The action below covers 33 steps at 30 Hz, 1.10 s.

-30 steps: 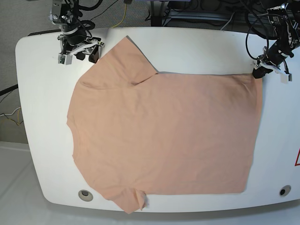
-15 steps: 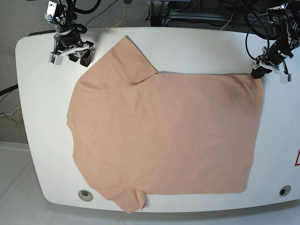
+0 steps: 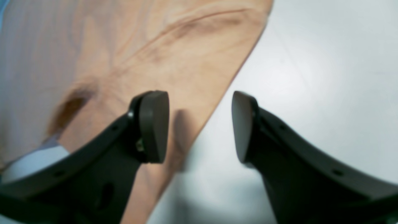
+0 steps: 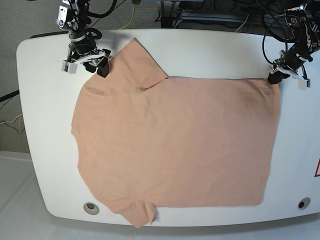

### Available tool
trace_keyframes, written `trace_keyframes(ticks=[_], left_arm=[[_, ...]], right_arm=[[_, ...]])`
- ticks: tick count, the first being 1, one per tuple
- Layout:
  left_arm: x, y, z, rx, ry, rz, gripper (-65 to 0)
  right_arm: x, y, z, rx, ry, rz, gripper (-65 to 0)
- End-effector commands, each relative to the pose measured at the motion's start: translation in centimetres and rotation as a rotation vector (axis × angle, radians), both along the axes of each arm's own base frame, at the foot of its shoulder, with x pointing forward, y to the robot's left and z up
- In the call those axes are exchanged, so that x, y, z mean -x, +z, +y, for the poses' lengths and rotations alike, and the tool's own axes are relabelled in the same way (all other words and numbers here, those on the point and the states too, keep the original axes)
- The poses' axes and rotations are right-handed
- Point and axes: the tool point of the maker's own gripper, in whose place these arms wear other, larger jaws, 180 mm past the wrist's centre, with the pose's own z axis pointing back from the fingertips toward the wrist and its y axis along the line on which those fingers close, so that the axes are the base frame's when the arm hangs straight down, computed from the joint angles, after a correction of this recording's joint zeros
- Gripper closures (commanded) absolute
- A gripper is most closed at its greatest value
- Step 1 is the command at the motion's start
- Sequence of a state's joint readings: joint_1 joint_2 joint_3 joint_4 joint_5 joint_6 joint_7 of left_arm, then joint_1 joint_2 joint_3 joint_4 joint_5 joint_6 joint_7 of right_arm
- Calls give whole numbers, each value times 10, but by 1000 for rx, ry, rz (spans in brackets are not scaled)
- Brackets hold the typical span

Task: Fold the T-shirt properly
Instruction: 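Close the right gripper on the sleeve shoulder beside it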

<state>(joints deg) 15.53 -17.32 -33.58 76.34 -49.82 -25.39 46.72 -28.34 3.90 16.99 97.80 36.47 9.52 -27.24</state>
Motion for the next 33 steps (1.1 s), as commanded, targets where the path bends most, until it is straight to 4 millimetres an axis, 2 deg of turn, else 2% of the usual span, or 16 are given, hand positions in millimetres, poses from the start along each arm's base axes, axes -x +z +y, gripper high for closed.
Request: trace_keyframes(ticks=[1,14,26,33], left_arm=[[-1,4,4,-20,-9,0,0],[4,1,2,-30,-22,20,0],[5,1,1,-26,-30,21,0],[8,1,-1,-24,-38,18,0]], right_arm=[[19,-19,15,-41,39,114,-316],[9,-22,19,-167,12,133,-318],[16,-21,32,-205,66,175,-313],[22,-20,39,-204,85,176,-243]])
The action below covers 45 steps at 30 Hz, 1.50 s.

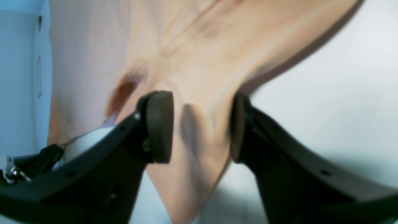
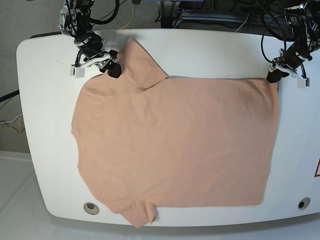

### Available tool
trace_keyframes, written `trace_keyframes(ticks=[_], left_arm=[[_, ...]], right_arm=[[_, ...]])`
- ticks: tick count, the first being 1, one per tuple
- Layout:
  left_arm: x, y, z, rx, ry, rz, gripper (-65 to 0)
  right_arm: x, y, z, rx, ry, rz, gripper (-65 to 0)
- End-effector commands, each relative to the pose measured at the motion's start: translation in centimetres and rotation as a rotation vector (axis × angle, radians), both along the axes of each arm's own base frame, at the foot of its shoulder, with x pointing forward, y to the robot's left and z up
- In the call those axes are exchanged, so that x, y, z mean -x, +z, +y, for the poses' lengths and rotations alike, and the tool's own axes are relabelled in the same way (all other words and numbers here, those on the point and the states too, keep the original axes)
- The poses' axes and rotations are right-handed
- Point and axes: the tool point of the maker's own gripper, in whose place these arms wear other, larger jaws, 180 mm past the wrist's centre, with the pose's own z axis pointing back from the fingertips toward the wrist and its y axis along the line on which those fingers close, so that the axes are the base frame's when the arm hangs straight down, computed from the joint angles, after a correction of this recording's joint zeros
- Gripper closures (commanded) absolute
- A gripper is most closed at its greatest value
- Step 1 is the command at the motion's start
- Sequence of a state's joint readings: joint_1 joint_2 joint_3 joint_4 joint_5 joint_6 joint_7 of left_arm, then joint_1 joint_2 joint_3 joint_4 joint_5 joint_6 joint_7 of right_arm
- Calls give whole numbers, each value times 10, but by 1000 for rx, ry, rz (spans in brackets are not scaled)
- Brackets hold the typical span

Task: Fold the T-shirt properly
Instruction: 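Close the right gripper on the sleeve shoulder beside it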

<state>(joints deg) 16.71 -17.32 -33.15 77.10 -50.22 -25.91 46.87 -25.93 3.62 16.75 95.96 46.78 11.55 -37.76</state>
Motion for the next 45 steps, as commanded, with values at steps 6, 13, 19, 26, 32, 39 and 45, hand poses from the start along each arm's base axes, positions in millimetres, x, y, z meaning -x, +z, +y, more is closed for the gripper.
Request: trace_keyframes(ticks=[6,13,19,26,32,39,45], left_arm=[[0,4,5,-20,-10,2,0],[-1,5,6,-19,-12,-1,0],[0,6,6,-23,-11,-2,0],[-2,8,6,-17,-11,-14,0],[-1,10,7,-21,-14,-18,0],[-2,17,9,-36,-19,-37,0],[-2,29,6,-60,-41,-70,0]], right_arm=[[19,-19,-10,46,5,101,-232],[9,-12,-10,58,3,50,-119],[7,-11,-10,62,5,36,0],[6,-3,-11,71,19,14,0],[8,5,-14,79,18,-1,0],[10,20,-22,101,6,-33,0],[18,35,-41,138,-34,-54,0]])
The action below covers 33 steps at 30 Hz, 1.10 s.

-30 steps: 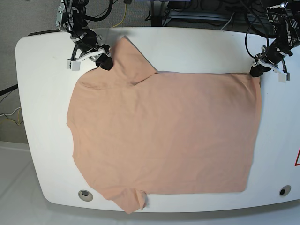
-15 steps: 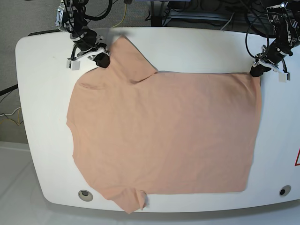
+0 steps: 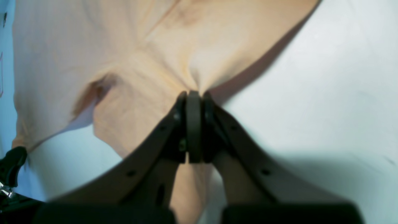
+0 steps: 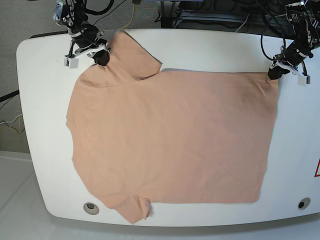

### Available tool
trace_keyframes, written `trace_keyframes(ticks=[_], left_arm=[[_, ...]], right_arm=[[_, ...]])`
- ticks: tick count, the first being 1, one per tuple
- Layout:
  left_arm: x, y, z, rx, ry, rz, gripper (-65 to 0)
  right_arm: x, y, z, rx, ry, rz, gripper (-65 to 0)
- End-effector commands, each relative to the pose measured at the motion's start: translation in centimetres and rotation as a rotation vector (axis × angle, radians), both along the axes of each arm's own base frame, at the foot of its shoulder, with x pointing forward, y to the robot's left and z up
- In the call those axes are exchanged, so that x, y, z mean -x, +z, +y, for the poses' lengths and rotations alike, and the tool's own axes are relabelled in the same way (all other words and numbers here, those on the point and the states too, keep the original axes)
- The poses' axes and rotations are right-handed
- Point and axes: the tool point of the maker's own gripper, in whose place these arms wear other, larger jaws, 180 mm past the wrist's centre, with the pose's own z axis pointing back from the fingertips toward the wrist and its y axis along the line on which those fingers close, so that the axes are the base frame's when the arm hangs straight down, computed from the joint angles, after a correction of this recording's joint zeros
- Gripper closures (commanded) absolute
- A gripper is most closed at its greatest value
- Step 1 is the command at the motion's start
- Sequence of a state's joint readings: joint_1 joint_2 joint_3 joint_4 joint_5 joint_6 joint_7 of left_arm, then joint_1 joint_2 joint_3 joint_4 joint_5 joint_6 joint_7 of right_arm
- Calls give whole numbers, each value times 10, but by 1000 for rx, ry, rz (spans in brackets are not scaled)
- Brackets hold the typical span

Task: Fold the T-shirt properly
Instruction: 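Close the right gripper on the sleeve shoulder beside it, then lift both grippers and drag the shirt's shoulder edge toward the robot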

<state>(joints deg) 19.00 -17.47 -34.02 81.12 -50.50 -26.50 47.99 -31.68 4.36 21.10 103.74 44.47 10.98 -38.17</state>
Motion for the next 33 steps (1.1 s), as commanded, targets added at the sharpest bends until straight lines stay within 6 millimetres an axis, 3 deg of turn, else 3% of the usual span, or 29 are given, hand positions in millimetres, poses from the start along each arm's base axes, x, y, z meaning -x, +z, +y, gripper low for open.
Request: trace_keyframes(ticks=[1,16,22,33], left_arm=[[-8,19,7,-31,-11,-61,0],[29,28,-6,-94,-93,-25,0],[35,39,-9,-128,-109,-35,0],[39,56,-15,-165,-144,-70,0]], right_arm=[[-1,15,-11,25,-14,-45,0],[32,40,-32,45,-58,-41,0],[27,60,-44,89,-80,-95,0],[34,71,-59,144,-100,-102,0]])
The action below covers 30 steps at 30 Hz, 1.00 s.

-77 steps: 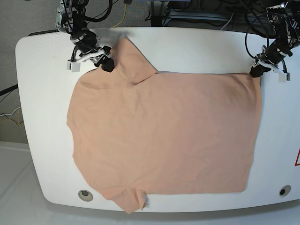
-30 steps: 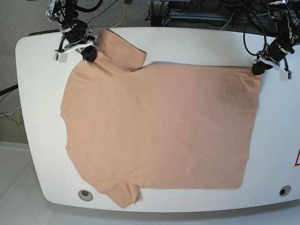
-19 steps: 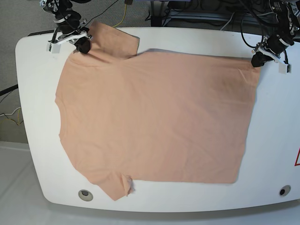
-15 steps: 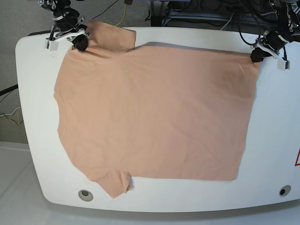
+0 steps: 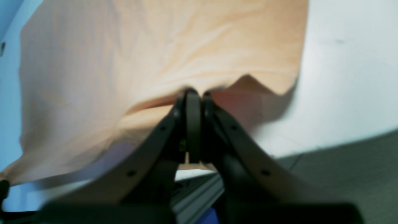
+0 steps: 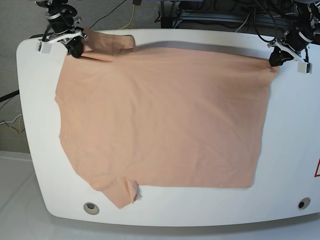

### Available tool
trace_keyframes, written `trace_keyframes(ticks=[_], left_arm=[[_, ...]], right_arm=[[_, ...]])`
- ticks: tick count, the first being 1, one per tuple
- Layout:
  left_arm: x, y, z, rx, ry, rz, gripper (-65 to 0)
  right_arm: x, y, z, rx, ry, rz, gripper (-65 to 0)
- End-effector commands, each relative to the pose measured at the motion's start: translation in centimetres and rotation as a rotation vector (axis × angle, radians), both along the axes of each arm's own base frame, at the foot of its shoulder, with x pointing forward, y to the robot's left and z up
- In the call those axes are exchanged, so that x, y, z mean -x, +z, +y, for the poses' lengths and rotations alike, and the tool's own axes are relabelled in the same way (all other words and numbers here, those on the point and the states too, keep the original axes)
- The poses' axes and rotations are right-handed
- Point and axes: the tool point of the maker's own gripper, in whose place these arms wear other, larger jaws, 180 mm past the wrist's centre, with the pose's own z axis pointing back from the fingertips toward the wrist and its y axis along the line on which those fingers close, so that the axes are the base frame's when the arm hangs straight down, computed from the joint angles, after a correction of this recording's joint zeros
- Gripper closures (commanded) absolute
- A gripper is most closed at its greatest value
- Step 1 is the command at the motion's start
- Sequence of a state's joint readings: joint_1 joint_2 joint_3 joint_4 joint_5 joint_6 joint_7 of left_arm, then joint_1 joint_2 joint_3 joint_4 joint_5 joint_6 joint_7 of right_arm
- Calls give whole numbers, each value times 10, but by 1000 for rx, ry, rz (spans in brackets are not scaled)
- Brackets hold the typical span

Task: Fold the T-shirt properly
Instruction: 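Lift both grippers and drag the shirt's shoulder edge toward the robot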

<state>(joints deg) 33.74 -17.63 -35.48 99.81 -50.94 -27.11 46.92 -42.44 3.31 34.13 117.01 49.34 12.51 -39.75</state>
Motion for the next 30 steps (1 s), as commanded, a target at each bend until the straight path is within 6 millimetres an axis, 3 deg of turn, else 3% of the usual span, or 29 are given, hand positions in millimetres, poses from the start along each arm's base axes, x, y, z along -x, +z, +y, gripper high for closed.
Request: trace_keyframes(ticks=[1,9,13,21,30], left_arm=[[-5,14,4,-21,-5,-46,0],[10,13,6,-36,-5,-17,0],[12,7,4,-23,-4,-4,0],[9,8,3,-17,2,-18,0],[-15,22,2,-22,-1,-92,0]], right_arm=[[-4,12,-6,32,-1,-42,0],[9,6,-7,35,-1,-5,0],[11,3,3,13,19,5,0],[6,5,4,16,28,-17,0],[-18,19,4,17,42,-96,0]])
